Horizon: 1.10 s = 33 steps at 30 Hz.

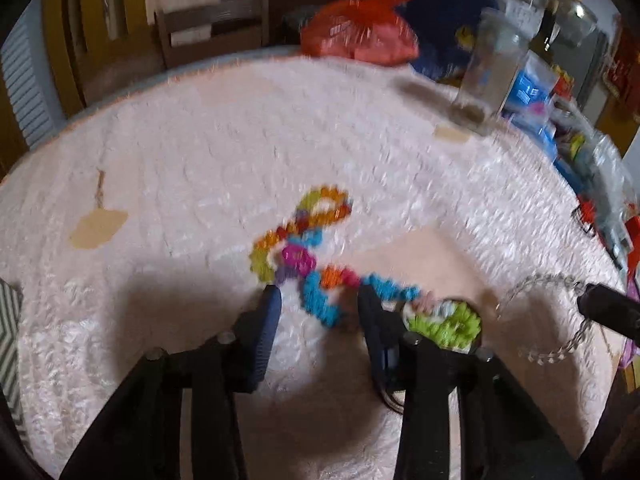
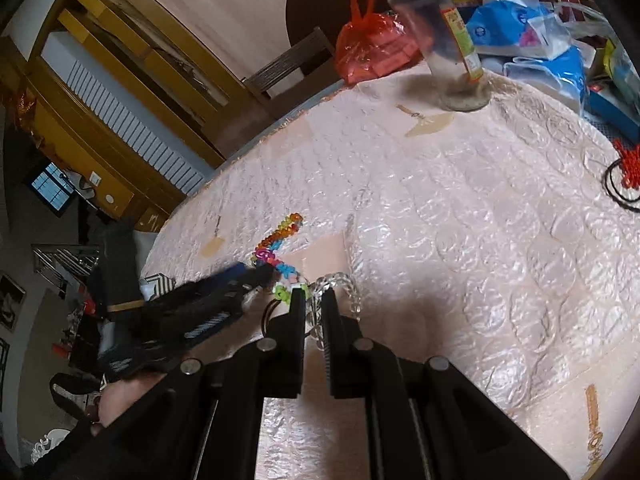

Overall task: Organize jewelry
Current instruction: 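Grasp the clear bead bracelet with the right tool while the left tool grasps the colorful bead strand, then lift the colorful bead strand with the left tool while the right tool lifts the clear bracelet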

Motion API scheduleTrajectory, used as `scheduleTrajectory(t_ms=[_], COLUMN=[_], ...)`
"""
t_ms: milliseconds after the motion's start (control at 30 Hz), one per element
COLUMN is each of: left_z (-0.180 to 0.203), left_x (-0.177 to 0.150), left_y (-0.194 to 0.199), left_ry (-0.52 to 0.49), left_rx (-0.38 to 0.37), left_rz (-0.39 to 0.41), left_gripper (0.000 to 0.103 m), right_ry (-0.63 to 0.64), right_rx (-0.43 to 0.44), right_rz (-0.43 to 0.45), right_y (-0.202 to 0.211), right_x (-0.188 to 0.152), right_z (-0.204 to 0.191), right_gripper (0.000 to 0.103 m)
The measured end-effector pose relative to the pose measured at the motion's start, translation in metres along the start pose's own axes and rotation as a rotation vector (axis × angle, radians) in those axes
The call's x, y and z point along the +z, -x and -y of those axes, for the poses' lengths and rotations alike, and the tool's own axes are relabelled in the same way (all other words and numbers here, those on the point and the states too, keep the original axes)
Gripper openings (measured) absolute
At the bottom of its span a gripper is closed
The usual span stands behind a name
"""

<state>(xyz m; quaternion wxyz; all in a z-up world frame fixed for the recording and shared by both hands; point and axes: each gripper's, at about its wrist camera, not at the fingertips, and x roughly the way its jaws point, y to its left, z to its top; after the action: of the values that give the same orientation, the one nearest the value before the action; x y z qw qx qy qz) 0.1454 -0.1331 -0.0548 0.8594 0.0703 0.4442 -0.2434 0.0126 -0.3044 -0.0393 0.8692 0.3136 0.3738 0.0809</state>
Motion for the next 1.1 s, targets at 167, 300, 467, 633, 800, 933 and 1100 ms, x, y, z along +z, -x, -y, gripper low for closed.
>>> scheduleTrajectory(t_ms=[167, 300, 467, 633, 800, 933, 1100], left_z=[0.008, 0.011, -0.005, -0.013, -0.024, -0.028, -0.028], left_x=[-0.006, -0.018, -0.026, -0.026, -0.026, -0.032, -0.053], left_y=[-0.003, 0.015, 0.057, 0.089, 0.13, 0.154, 0.17], left_ry=[0.001, -0.028, 0.042, 0.055, 0.075, 0.067, 0.075], left_rx=[-0.026, -0.017, -0.031, -0.033, -0.048, -0.021, 0.028], left_rz=[-0.007, 0.026, 0.099, 0.138, 0.204, 0.211, 0.186], left_gripper=[0.033, 0.033, 0.033, 0.033, 0.033, 0.033, 0.033], right_ry=[-0.021, -0.036, -0.023, 0.028, 0.147, 0.245, 0.266], right_rx=[0.0, -0.007, -0.016, -0.043, -0.094, -0.147, -0.163], right_rz=[0.012, 0.025, 0.033, 0.027, 0.02, -0.001, -0.024], right_y=[0.003, 0.006, 0.008, 0.006, 0.006, 0.007, 0.017], right_x=[0.001, 0.002, 0.002, 0.0, -0.005, -0.015, -0.037], right_z=[0.005, 0.008, 0.005, -0.009, -0.036, -0.059, -0.073], right_gripper=[0.008, 0.008, 0.008, 0.008, 0.008, 0.008, 0.008])
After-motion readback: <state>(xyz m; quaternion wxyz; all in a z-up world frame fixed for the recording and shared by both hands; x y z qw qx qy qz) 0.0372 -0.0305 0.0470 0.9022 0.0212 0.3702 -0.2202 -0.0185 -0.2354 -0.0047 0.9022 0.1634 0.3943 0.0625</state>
